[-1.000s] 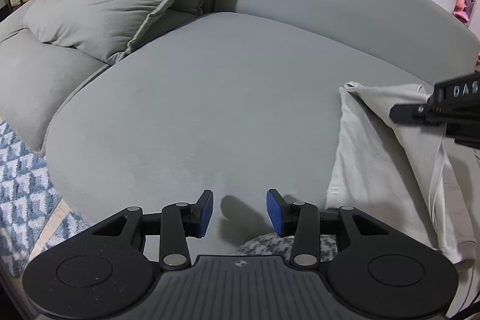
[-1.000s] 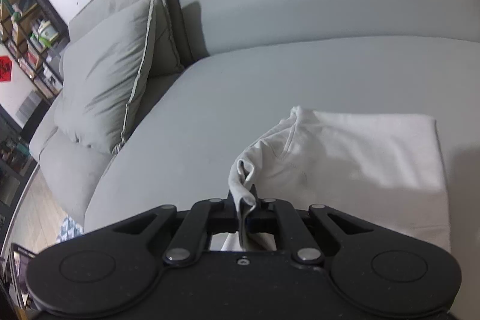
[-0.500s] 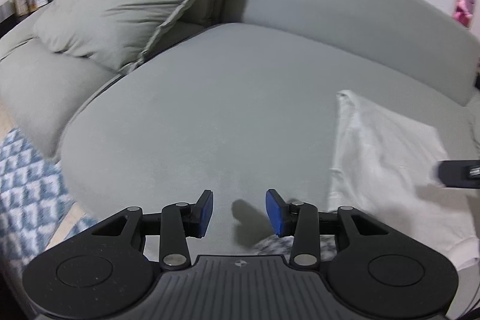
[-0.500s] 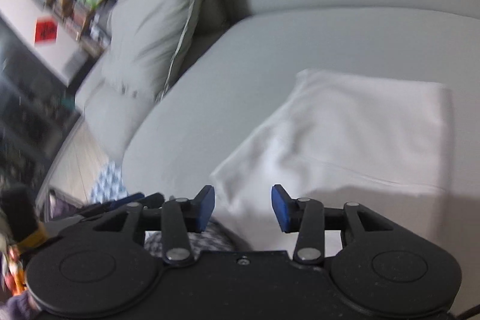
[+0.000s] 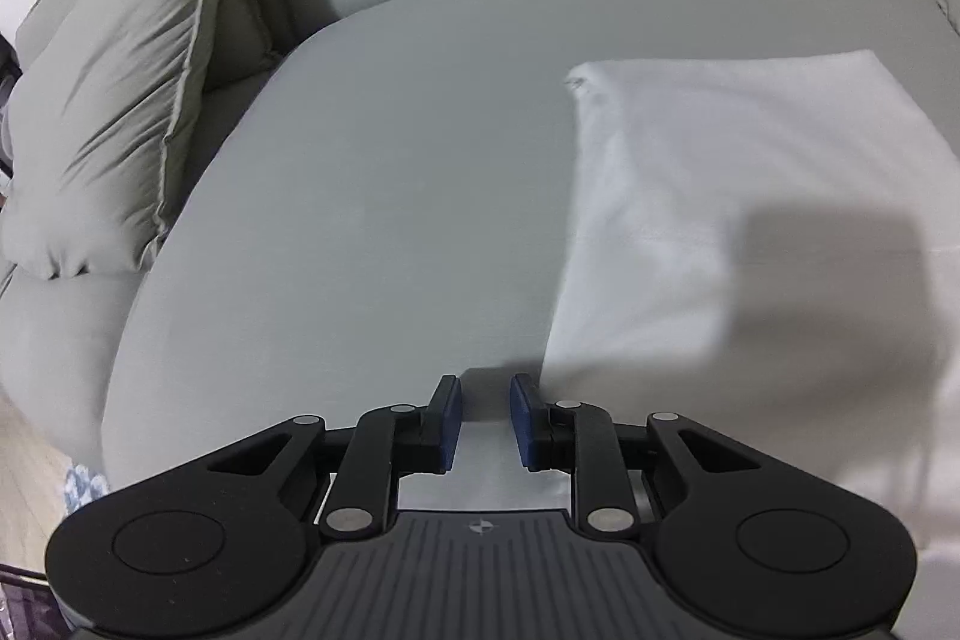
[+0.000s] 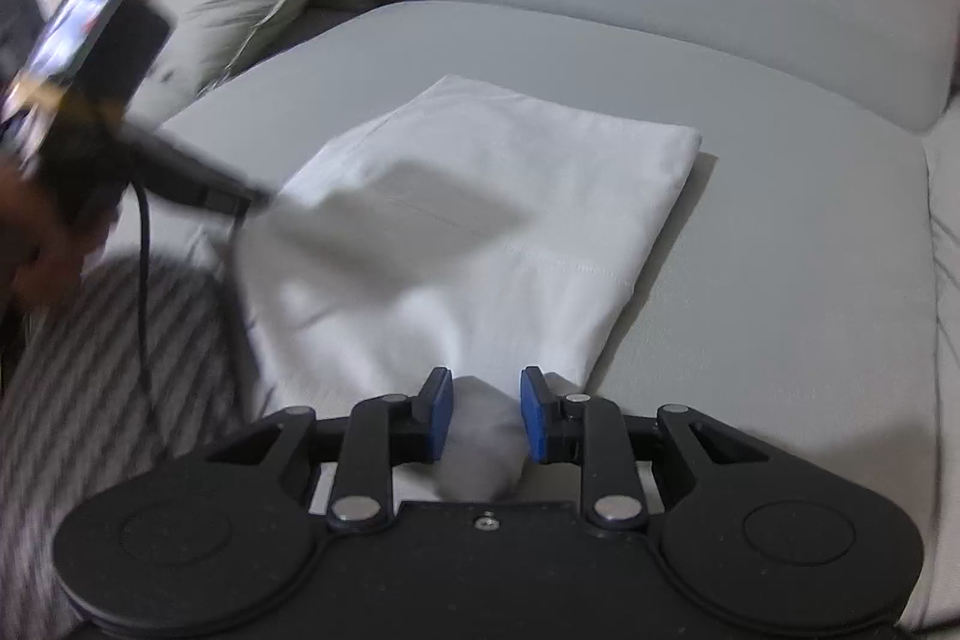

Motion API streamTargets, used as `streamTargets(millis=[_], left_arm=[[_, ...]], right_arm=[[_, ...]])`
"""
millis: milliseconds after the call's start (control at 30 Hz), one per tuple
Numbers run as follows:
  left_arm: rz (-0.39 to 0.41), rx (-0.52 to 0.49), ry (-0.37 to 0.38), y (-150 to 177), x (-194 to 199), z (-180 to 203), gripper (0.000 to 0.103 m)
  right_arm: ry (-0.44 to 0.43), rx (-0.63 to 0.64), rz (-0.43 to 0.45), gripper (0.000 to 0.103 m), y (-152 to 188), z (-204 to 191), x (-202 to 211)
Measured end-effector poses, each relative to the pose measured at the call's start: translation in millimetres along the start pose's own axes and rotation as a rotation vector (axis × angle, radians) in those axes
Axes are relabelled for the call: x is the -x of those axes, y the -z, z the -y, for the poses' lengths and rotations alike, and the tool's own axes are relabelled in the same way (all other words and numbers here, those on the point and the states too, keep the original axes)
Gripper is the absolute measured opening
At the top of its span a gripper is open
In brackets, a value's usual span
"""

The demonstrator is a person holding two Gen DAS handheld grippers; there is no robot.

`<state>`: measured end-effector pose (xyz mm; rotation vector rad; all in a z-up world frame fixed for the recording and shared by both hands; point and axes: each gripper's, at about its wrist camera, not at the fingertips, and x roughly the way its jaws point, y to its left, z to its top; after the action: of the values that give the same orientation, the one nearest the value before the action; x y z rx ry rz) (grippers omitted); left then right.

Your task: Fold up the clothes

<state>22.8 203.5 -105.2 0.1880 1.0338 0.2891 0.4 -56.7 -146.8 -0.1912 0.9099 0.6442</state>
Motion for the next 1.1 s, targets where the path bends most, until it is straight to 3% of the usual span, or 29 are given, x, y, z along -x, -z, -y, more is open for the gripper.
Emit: streamTargets(millis=[133, 267, 300, 367, 467, 567, 700, 733, 800, 833, 900, 1000, 1100], left_arm=[[0.156, 0.076, 0.084, 14, 38, -29, 0.023], [0.283, 0.097, 0.156, -4, 60, -24, 0.023], [0.309, 0.106, 0.197, -12, 62, -22, 0.023], [0.345, 0.090, 0.264, -32, 60, -10, 0.023], [0.363, 0.002, 0.318, -62, 40, 16, 0.023], [0.291, -0.041, 0.381, -85, -12, 33, 0.022], [0.226, 0.041, 0.314, -92, -72, 34, 0.022], [0.229, 0.080, 0.300, -93, -79, 29, 0.026], [0.243, 0.162, 0.259, -93, -90, 21, 0.027], [0.242, 0.196, 0.236, -91, -93, 17, 0.036], [0.229, 0.248, 0.172, -89, -96, 10, 0.038], [0.186, 0.290, 0.023, -86, -96, 0, 0.020], [0.165, 0.346, 0.047, -76, -76, -21, 0.019]], right_arm=[[-0.061, -0.107, 0.038, 0.025, -3, 23, 33], [-0.084, -0.285, 0.213, 0.031, -20, 62, 46], [-0.094, -0.341, 0.245, 0.029, -24, 73, 40], [-0.144, -0.469, 0.282, 0.010, -35, 94, 16], [-0.293, -0.665, 0.282, 0.009, -50, 119, -32], [-0.456, -0.788, 0.223, 0.009, -60, 132, -84], [-0.522, -0.834, 0.110, 0.010, -60, 135, -138], [-0.509, -0.830, 0.100, 0.001, -59, 138, -146], [-0.473, -0.831, 0.142, 0.000, -57, 148, -154], [-0.439, -0.853, 0.181, 0.000, -56, 155, -155], [-0.303, -0.907, 0.264, 0.000, -55, 171, -154], [-0.166, -1.013, 0.347, 0.000, -48, 191, -146], [-0.041, -1.025, 0.360, 0.000, -43, 197, -124]])
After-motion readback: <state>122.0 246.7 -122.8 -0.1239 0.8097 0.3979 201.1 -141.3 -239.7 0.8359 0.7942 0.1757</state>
